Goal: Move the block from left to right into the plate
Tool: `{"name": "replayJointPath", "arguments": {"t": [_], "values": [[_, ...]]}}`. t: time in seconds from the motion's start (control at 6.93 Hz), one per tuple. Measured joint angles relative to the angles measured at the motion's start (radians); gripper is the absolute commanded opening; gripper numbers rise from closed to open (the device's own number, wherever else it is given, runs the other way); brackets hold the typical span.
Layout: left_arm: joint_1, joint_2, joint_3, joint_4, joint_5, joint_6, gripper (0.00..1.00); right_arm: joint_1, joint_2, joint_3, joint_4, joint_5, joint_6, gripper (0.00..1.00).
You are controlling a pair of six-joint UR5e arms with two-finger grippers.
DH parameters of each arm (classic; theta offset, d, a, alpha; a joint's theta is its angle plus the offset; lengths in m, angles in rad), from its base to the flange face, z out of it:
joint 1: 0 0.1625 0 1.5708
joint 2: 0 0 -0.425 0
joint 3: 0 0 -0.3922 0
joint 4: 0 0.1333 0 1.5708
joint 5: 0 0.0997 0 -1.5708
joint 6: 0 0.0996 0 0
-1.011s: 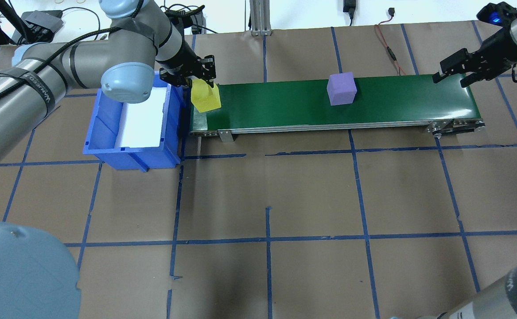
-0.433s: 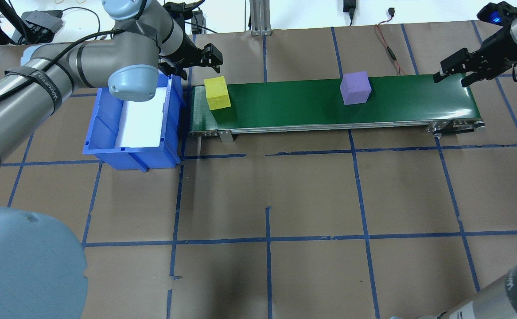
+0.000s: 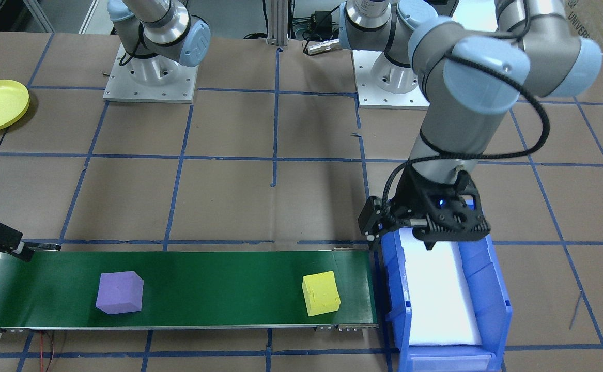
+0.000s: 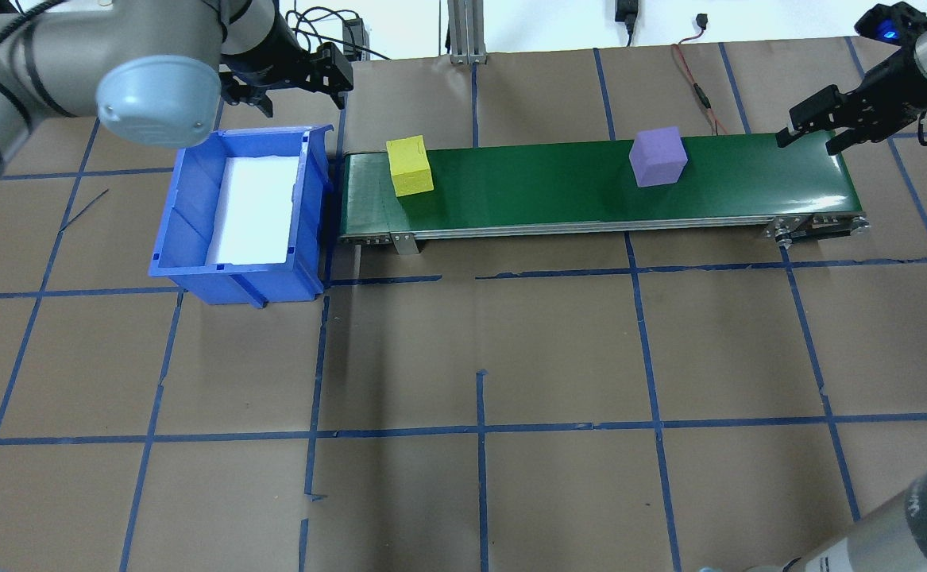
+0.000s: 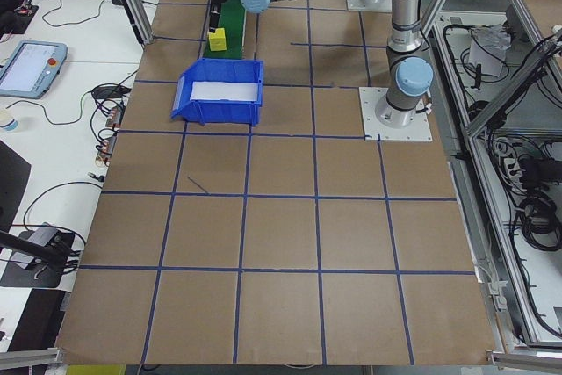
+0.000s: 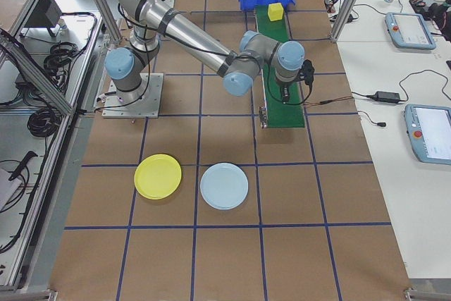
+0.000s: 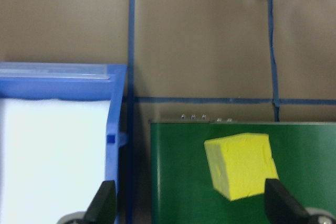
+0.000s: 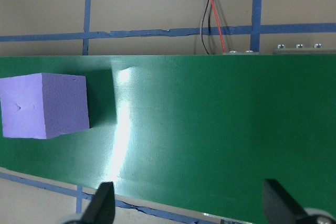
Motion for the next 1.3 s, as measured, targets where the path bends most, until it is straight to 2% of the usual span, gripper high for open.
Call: {"name": "replayJointPath", "arguments": {"t": [0.14,0.43,0.87,1.3], "values": [[0.006,0.075,-0.005,-0.133,0.024,0.000,1.00,0.000,0.000,-0.003,0.000,-0.002,-0.001,1.00],[-0.001,0.148,-0.021,-0.263,0.035,0.000,1.00,0.000,0.001,-0.007,0.000,-0.008,-0.001,1.00],[0.021,0.169,-0.030,-0.318,0.069,0.011,1.00,0.000,0.000,-0.005,-0.013,-0.011,-0.002,1.00],[0.028,0.170,-0.032,-0.325,0.081,0.026,1.00,0.003,0.001,-0.002,-0.048,-0.044,-0.001,1.00]]}}
